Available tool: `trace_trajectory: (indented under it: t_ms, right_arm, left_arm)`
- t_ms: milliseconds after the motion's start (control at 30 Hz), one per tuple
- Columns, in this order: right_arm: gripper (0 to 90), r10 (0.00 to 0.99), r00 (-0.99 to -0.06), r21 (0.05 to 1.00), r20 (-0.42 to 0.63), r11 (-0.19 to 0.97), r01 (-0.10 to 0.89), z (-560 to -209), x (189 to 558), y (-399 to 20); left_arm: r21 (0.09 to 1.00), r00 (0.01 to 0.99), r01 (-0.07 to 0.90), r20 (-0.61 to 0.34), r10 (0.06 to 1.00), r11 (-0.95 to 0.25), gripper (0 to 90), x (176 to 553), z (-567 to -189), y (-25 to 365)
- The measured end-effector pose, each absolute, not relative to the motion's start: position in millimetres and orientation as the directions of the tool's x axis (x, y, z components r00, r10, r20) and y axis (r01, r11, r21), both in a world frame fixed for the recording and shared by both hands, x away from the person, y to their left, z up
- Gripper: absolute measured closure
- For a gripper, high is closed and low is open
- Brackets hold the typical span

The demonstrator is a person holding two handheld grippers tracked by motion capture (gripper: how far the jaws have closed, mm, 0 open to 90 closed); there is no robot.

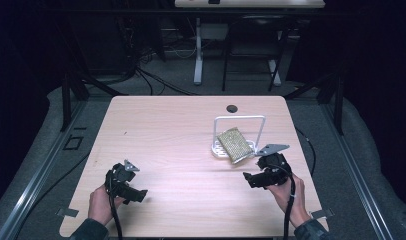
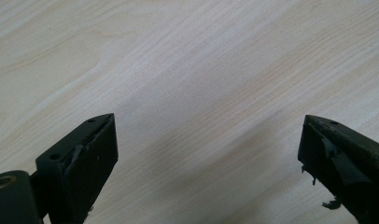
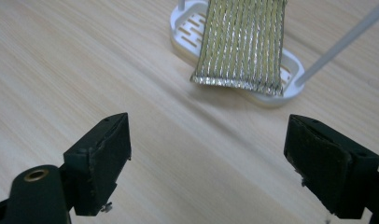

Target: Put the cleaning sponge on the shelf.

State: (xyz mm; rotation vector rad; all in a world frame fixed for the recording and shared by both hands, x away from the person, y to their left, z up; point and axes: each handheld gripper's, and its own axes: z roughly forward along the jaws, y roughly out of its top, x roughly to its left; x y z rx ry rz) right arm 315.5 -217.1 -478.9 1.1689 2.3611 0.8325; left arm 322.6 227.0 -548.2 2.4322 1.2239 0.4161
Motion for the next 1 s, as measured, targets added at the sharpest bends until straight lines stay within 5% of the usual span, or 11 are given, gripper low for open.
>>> trace_trajectory:
  t_ms: [1000]
  right_arm:
    - [13.8,0.845,-0.529,0.570,-0.079,0.473,0.672,-530,268,-273]
  left_arm:
    - [0.437,0.617,0.687,0.072,0.784,-0.581,4.9,328,-554,222]
